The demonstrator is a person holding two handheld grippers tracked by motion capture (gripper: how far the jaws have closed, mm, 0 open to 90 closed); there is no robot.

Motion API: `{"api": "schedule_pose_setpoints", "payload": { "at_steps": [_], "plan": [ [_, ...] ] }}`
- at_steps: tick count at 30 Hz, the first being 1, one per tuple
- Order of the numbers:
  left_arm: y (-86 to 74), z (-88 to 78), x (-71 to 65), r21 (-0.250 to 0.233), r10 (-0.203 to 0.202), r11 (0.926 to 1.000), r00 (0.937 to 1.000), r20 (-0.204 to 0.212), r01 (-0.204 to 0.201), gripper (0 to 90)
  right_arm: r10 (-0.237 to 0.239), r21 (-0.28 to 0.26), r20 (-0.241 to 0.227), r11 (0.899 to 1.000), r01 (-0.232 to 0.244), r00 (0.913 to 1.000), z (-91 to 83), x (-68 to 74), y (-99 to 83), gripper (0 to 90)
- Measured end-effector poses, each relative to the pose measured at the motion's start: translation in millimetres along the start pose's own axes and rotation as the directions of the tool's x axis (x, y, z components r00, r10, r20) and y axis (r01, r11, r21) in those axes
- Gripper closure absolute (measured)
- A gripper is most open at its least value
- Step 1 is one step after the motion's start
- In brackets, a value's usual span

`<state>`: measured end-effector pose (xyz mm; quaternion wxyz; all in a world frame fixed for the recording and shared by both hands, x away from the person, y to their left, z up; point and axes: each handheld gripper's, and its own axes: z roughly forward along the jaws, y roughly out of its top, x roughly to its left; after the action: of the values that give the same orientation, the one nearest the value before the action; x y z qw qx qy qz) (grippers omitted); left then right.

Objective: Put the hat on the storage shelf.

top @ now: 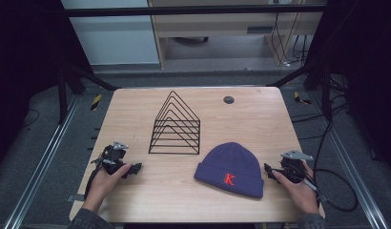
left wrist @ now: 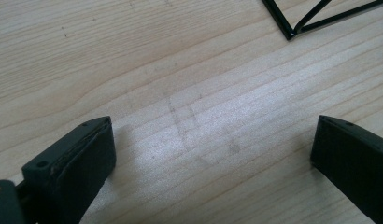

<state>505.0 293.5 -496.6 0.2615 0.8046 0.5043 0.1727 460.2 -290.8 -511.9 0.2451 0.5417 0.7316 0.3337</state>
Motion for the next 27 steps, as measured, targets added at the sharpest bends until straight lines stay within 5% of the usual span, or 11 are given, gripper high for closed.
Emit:
{"api": "schedule_pose_setpoints", "payload": {
  "at_steps": [17, 23, 24, 27],
  "plan": [
    [-0.7, -0.7, 0.7, 0.003, 0.013, 0.9999, 0.9999, 0.007, -0.013, 0.0, 0.026, 0.029, -0.030, 0.999, -0.026, 0.9992, -5.6, 0.3, 3.0, 20.0],
    [-1.3, -0.9, 0.6, 0.000, 0.013, 0.9999, 0.9999, 0.009, -0.013, 0.0, -0.060, 0.021, -0.045, 0.998, 0.061, 0.9972, -13.5, 16.2, 28.0, 15.7],
    [-1.5, -1.0, 0.5, 0.000, 0.015, 0.9999, 0.9999, 0.008, -0.015, 0.0, -0.108, 0.036, -0.049, 0.993, 0.109, 0.9930, -12.4, 22.6, 42.3, 14.9],
    [-1.2, -1.0, 0.7, 0.002, 0.017, 0.9999, 0.9998, 0.011, -0.017, 0.0, -0.151, 0.032, -0.053, 0.988, 0.153, 0.9870, -11.3, 28.2, 57.8, 15.1]
  ]
}}
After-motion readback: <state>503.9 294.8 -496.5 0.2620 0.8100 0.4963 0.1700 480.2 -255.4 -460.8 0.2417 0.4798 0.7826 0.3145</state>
